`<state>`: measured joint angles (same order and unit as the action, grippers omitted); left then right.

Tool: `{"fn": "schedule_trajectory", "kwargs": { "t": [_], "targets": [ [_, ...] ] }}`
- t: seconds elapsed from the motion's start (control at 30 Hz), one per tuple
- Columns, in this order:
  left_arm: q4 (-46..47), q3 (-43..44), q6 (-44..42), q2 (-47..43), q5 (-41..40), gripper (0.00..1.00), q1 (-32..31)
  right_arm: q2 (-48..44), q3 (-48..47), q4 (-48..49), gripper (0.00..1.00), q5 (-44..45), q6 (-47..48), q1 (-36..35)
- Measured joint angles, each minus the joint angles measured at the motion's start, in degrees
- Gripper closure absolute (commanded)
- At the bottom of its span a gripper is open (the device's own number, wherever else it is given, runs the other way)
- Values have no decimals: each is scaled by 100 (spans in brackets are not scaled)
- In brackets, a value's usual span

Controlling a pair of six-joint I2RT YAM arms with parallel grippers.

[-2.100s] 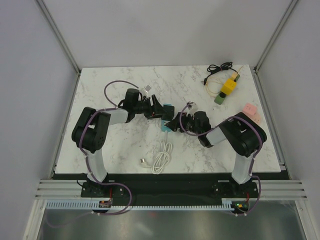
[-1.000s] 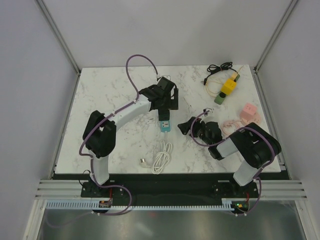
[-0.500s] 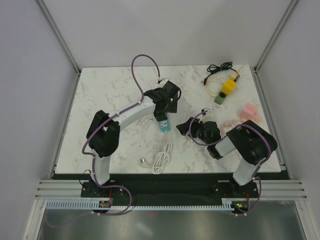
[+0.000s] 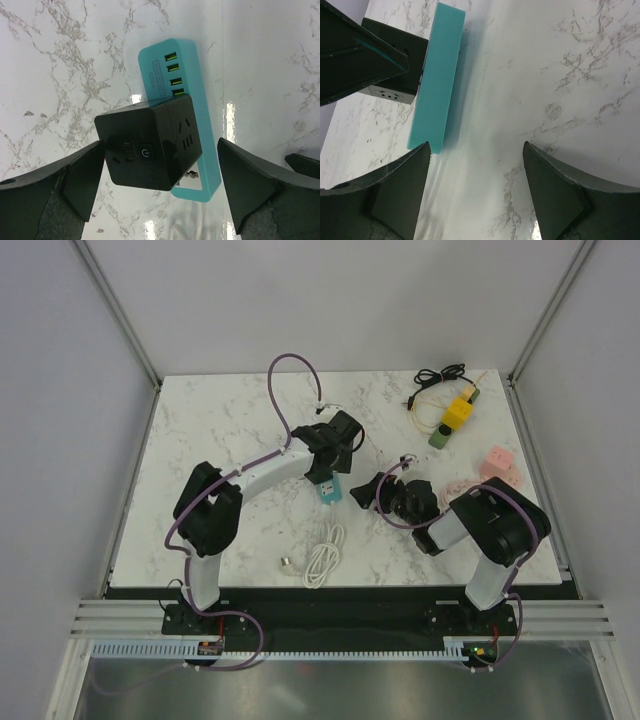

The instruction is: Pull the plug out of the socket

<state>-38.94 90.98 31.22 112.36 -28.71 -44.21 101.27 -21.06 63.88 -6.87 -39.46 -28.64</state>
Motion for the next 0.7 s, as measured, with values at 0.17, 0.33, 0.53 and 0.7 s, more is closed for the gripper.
{"fn": "schedule_trajectory", "kwargs": {
  "t": [0.17, 0.33, 0.53, 0.7],
  "targets": [
    [-22, -87, 74, -26, -129, 0, -22, 13, -22, -4, 17, -37, 0, 0],
    [-31, -195, 111, -249, -188, 0, -118, 57, -66, -2, 17, -46, 2, 0],
    [55, -203, 105, -461, -151, 0, -168, 74, -87, -2, 17, -70, 2, 0],
    [50, -203, 105, -461, -92, 0, -162, 76, -90, 0, 17, -79, 0, 0]
  ]
}}
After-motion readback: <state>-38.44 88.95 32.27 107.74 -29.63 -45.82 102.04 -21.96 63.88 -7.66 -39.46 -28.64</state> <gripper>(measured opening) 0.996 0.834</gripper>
